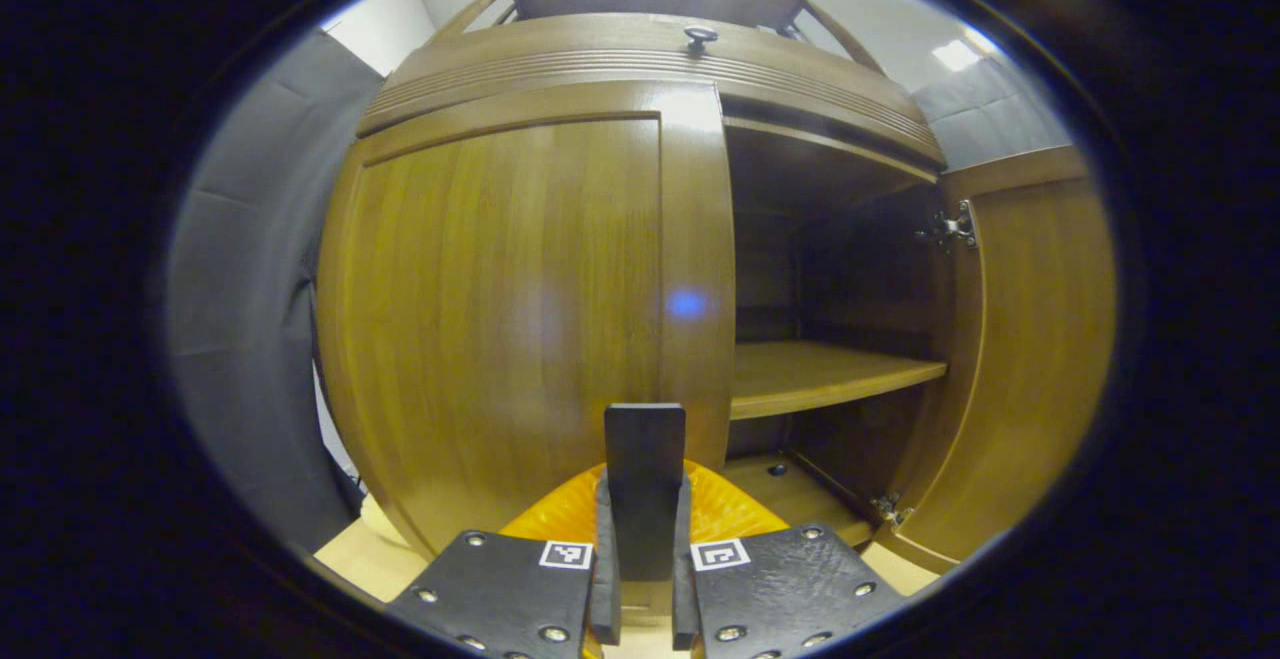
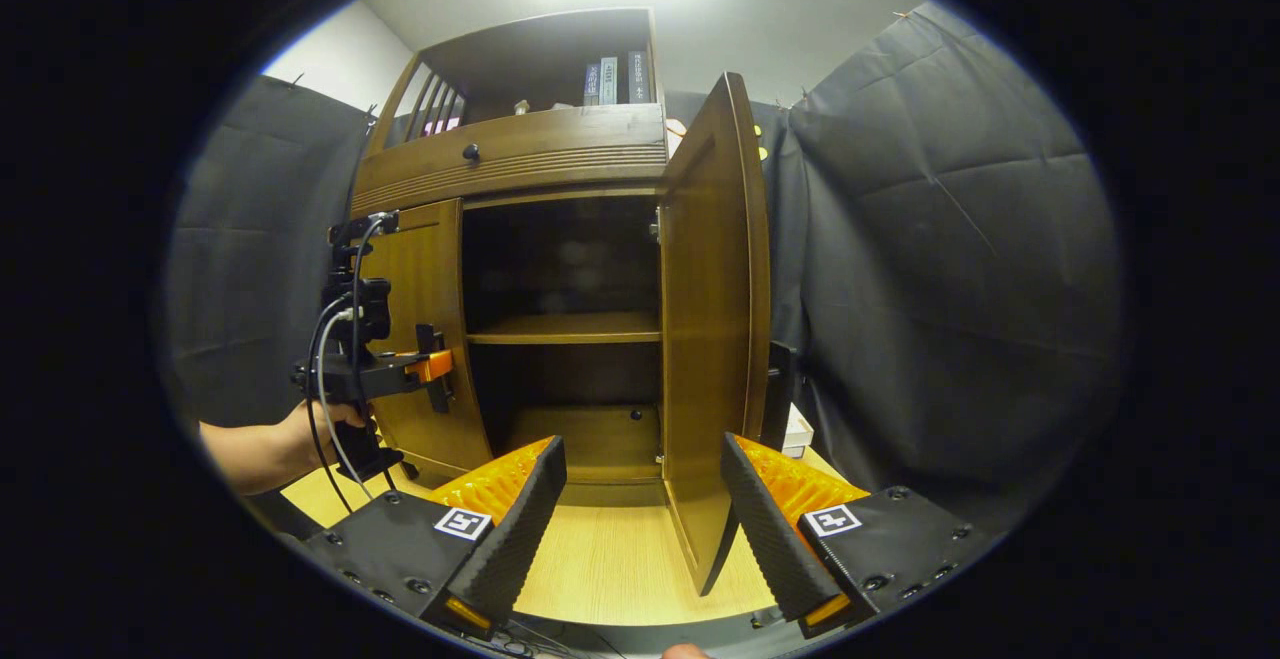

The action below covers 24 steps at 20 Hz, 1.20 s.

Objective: Open the right door of the double-door shoe cabinet with the right hand, and open the left door with the left hand.

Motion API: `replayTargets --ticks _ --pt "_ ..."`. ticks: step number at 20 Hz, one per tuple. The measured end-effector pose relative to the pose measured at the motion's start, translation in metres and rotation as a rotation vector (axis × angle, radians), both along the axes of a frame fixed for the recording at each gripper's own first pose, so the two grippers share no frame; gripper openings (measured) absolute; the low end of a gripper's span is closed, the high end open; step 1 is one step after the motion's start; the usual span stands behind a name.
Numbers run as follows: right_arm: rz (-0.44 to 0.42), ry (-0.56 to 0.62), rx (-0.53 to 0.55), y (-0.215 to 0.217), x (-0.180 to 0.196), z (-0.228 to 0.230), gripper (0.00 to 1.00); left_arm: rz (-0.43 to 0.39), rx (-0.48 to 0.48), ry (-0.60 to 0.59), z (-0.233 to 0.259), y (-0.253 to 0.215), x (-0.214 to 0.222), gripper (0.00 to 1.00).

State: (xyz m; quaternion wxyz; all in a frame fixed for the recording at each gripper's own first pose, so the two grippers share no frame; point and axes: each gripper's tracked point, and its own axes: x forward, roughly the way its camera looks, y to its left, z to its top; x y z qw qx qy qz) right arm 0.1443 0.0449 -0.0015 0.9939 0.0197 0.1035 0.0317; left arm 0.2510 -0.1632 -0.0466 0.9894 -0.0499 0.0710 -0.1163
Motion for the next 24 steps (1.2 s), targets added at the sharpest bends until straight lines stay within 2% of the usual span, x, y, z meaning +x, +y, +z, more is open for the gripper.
replayTargets --ticks 2,4,13,14,17,18,19,20,23,24 --pt "0.027 -0.003 0.006 0.004 0.001 0.0 0.98 0.006 0.006 0.002 0.002 0.006 -0.012 0.21" --pt "0.056 -0.007 0.011 0.009 0.001 -0.001 1.0 0.012 0.005 0.006 0.004 0.012 -0.024 0.22" --pt "0.199 -0.019 0.031 0.039 0.0 -0.004 0.98 0.079 0.017 0.027 0.005 0.061 -0.09 0.22" --pt "0.214 -0.022 0.032 0.043 0.0 -0.003 1.0 0.088 0.018 0.029 0.006 0.067 -0.097 0.22" --pt "0.261 -0.026 0.038 0.058 0.003 -0.002 1.0 0.122 0.02 0.035 0.006 0.087 -0.114 0.17" --pt "0.275 -0.025 0.039 0.062 0.004 -0.003 0.98 0.133 0.02 0.035 0.006 0.092 -0.117 0.12" --pt "0.292 -0.022 0.04 0.068 0.005 -0.003 0.98 0.143 0.023 0.036 0.005 0.096 -0.122 0.17" --pt "0.308 -0.022 0.04 0.073 0.006 -0.003 0.98 0.155 0.025 0.035 0.006 0.102 -0.126 0.12" --pt "0.351 -0.02 0.041 0.087 0.006 -0.007 1.0 0.195 0.028 0.047 0.005 0.124 -0.139 0.11" --pt "0.366 -0.019 0.042 0.092 0.007 -0.007 0.98 0.205 0.027 0.05 0.005 0.131 -0.141 0.17"
